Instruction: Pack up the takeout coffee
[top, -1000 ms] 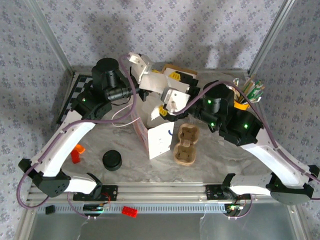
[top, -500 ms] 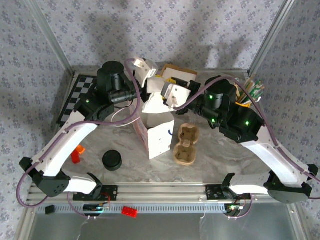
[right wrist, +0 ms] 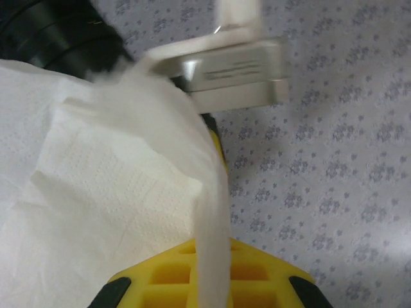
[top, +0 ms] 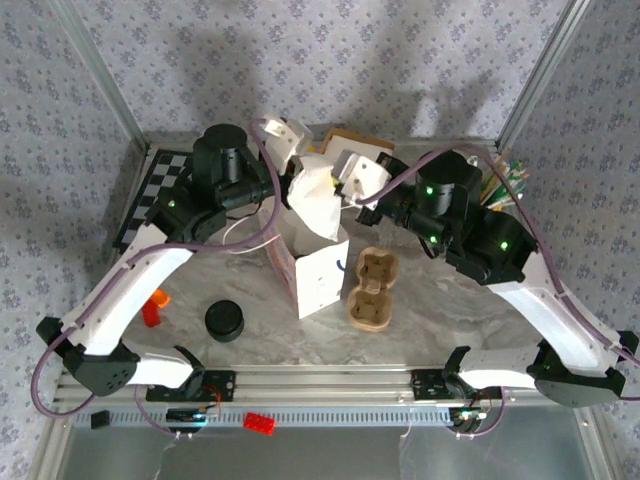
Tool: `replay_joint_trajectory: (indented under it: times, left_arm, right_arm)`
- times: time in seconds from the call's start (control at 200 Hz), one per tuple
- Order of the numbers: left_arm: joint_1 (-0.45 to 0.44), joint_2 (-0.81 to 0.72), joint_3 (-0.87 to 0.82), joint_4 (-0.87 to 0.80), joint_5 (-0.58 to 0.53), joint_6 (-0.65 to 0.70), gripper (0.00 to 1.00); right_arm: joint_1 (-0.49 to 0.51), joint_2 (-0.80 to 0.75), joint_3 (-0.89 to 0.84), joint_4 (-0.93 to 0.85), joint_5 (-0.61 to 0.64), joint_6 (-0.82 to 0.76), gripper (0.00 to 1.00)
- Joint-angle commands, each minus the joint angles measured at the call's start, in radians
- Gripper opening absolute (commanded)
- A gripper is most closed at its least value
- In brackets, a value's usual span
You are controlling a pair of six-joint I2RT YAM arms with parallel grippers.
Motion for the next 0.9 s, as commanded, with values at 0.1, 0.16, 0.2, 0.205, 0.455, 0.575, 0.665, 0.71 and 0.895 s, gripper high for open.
replay_joint_trajectory:
  times: [0.1,0.16,0.2,0.205,0.455,0.575,0.665,0.71,0.895]
  left_arm:
    - [0.046,-0.197,-0.069,-0.101,-0.28,-0.068,0.74]
    - [0.054,-0.242,-0.101,-0.135,-0.378,-0.126,0.75]
    - [0.058,-0.264,-0.112,-0.178,-0.434,-0.167,0.76]
    - [0.059,-0.267,-0.113,-0.185,-0.439,-0.173,0.76]
    - [0.098,-0.375,-0.197,-0.373,-0.565,-0.422,0.76]
    - [0.102,-0.386,-0.213,-0.406,-0.577,-0.46,0.76]
    - [0.115,-0.377,-0.212,-0.421,-0.563,-0.479,0.76]
    - [0.119,-0.371,-0.218,-0.419,-0.544,-0.494,0.76]
    - [0.135,-0.319,-0.262,-0.386,-0.482,-0.547,0.76]
  right_arm:
    - [-0.004,0.069,0.192,-0.159,0.096,0.339,0.0]
    - [0.001,0.101,0.22,-0.194,0.108,0.431,0.0]
    - [0.0,0.124,0.238,-0.217,0.099,0.483,0.0]
    - [0.001,0.128,0.242,-0.221,0.098,0.489,0.0]
    - [-0.021,0.286,0.397,-0.377,0.049,0.733,0.0]
    - [-0.072,0.337,0.428,-0.413,-0.091,0.845,0.0]
    - [-0.112,0.353,0.435,-0.457,-0.117,0.917,0.0]
    - [-0.128,0.354,0.425,-0.478,-0.119,0.941,0.0]
    - [-0.114,0.346,0.36,-0.482,-0.091,0.971,0.0]
